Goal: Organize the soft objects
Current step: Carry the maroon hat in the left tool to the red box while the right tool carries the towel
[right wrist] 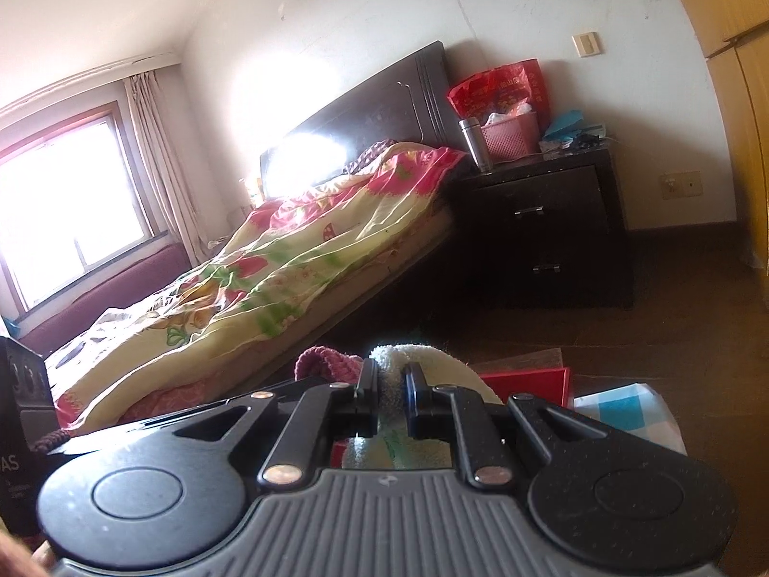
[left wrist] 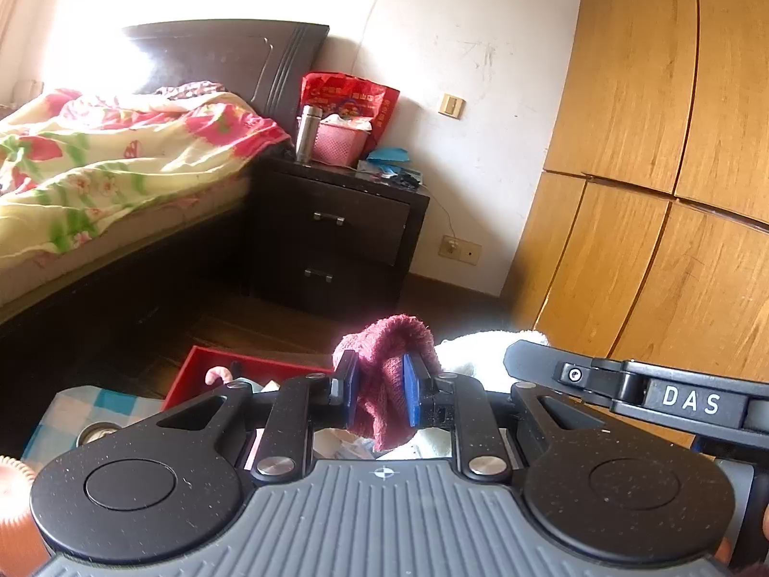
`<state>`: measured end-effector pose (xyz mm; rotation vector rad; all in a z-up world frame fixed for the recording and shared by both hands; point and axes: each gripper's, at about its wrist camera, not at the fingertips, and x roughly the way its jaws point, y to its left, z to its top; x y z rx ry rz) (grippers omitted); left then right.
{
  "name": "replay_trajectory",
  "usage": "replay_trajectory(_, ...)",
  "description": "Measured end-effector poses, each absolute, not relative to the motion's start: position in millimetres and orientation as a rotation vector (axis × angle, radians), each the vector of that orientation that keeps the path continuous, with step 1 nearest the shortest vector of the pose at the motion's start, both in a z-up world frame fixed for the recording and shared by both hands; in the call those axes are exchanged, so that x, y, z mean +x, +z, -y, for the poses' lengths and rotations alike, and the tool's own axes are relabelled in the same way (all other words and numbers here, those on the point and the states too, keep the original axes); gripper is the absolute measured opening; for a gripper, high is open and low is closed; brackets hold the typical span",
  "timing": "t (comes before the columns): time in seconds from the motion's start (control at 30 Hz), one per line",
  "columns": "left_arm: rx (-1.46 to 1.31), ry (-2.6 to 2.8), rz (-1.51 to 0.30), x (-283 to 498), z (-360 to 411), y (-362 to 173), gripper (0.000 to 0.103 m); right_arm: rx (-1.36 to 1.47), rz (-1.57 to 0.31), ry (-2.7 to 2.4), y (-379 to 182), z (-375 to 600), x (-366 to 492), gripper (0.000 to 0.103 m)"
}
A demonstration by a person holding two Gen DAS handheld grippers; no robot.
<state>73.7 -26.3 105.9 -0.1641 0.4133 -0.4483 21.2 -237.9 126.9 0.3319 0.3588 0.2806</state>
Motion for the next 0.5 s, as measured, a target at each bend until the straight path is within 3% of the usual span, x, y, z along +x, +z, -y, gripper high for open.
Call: replay_trajectory(0.5, -0.116, -0.37, -0.426, 129.9, 52.6, 94.2, 0.018, 0.282, -0.355, 0.234, 120.7, 236.5, 85.2, 0.0)
